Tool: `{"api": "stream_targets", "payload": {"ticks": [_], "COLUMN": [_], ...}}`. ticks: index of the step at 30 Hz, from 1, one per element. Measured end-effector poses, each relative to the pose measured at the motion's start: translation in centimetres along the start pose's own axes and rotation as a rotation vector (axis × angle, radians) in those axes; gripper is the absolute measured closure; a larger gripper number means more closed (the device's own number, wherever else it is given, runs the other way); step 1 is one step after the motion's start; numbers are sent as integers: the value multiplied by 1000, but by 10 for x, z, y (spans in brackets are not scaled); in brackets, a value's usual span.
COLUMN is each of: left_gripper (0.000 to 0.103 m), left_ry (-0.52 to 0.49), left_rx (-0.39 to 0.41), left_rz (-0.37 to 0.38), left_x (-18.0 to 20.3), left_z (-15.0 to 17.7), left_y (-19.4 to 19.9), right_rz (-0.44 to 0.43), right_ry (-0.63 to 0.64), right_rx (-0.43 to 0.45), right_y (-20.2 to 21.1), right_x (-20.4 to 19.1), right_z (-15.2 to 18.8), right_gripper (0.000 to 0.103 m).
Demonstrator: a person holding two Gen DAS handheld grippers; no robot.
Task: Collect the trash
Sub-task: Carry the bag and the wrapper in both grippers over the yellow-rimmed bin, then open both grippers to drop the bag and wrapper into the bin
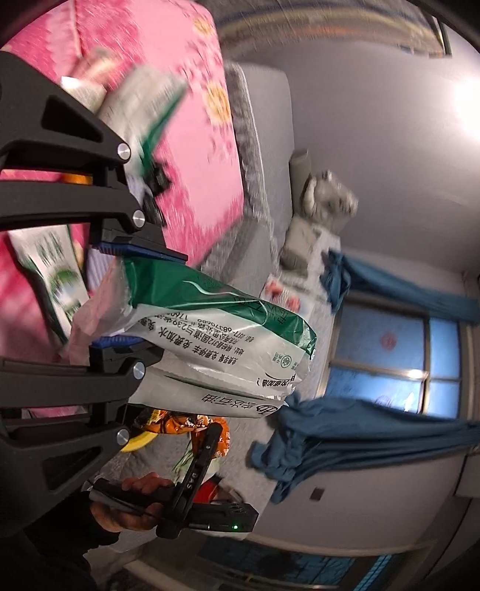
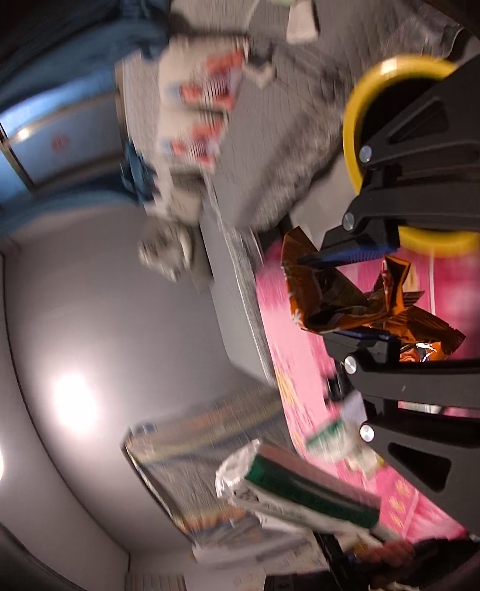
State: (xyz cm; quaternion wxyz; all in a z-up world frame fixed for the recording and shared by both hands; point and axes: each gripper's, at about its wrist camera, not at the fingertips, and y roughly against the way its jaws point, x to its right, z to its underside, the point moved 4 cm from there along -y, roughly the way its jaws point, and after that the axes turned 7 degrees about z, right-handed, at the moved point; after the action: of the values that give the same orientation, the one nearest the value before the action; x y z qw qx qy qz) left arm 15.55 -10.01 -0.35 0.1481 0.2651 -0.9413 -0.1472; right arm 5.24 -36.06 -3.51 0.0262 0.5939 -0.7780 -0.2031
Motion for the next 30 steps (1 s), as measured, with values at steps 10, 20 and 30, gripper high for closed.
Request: {"api": "stream_targets", "payload": {"ticks": [10,20,30], "left_gripper": [72,72,72], "left_ry": [-82,-36,0], "left_rx": [-109,-241,-357], "left_rz": [126,160,148], "left_x": [60,91,107], "left_z": [-9,14,43], "left_y": [-118,-217,-281], "right_rz": [351,462,499], "right_ry": [-44,-69,-137], "right_rx": [39,-28,-123], "right_y": [4,-13,-28], "right_x": [97,138,167], "right_z": [18,53,85], "right_gripper": [76,76,76]}}
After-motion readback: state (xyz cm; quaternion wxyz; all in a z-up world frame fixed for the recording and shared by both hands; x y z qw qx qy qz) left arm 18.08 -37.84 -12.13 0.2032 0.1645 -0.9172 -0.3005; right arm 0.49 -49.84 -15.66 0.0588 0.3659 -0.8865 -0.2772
